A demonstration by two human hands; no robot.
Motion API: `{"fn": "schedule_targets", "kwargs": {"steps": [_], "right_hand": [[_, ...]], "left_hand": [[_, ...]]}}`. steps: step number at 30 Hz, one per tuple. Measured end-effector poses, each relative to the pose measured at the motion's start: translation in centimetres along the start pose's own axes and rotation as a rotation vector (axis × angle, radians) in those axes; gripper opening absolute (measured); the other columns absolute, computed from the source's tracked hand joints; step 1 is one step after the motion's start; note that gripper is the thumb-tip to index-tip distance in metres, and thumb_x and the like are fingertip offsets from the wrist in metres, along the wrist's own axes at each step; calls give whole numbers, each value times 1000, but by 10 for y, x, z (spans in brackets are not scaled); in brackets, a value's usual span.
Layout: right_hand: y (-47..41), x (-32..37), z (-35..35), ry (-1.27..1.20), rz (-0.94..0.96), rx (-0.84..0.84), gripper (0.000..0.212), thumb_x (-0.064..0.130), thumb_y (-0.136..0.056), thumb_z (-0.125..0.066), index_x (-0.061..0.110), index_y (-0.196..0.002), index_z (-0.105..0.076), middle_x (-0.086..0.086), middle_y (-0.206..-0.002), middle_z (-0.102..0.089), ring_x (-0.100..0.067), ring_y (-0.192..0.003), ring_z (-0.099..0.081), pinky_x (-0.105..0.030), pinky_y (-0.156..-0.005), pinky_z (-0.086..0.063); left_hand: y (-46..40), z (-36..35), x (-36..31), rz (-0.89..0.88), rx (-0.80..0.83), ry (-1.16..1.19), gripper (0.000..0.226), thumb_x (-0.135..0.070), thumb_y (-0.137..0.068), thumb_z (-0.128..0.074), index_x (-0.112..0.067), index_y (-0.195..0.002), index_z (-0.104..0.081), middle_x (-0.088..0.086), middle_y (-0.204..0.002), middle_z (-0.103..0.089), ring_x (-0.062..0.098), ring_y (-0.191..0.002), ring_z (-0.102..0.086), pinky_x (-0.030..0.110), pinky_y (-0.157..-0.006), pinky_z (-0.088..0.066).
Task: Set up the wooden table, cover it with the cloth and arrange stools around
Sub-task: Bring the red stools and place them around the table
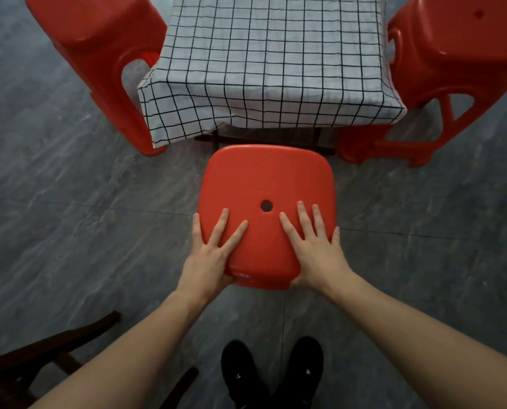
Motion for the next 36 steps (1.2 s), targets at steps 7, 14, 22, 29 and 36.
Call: {"fn": "schedule_targets", "kwargs": {"steps": [7,14,22,29,36], "right_hand": [[-9,-2,10,5,-30,6,148,47,-56,-89,35,-148,26,-5,-153,40,-35,-143,30,-68,-112,-10],[-20,-3,18,12,-37,-65,144,47,-58,-88,33,-151,20,-7,-157,31,-33,-146,23,-65,-115,-13],[-24,-5,19,7,-23,-97,134,47,-66,-84,29,-152,17,-8,-160,24,-33,-147,19,-62,-117,-13],[-25,-5,18,-25,-27,-77,132,46,-68,-83,32,-151,17,-5,-157,29,-33,-146,23,-73,-107,-19],[-24,-1,15,-18,-29,-71,128,38,-70,-84,25,-153,13,-9,-158,26,-35,-146,23,-74,-107,-17]], "left_hand": [[-13,8,0,6,11,-11,123,-39,-73,-80,-56,-144,19,-17,-154,34,44,-142,24,50,-85,-57],[-32,20,3,17,38,-26,118,-40,-76,-78,-55,-146,16,-15,-156,31,45,-142,24,55,-93,-50],[-41,24,6,18,29,-13,122,-42,-73,-80,-55,-145,17,-14,-156,30,45,-142,24,55,-85,-55],[-47,25,10,97,75,54,126,-60,-58,-81,-63,-142,13,-5,-154,36,50,-141,21,78,-103,-9],[-40,18,14,92,-11,339,120,-44,-57,-88,-62,-144,-7,-12,-154,29,43,-136,-17,60,-104,-39]]}}
Point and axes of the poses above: each hand's wrist, its own y-axis away from the middle knuckle, its own z-axis out of the back of the hand, x = y × z, the point moved 3 cm from there along -y, towards the middle knuckle
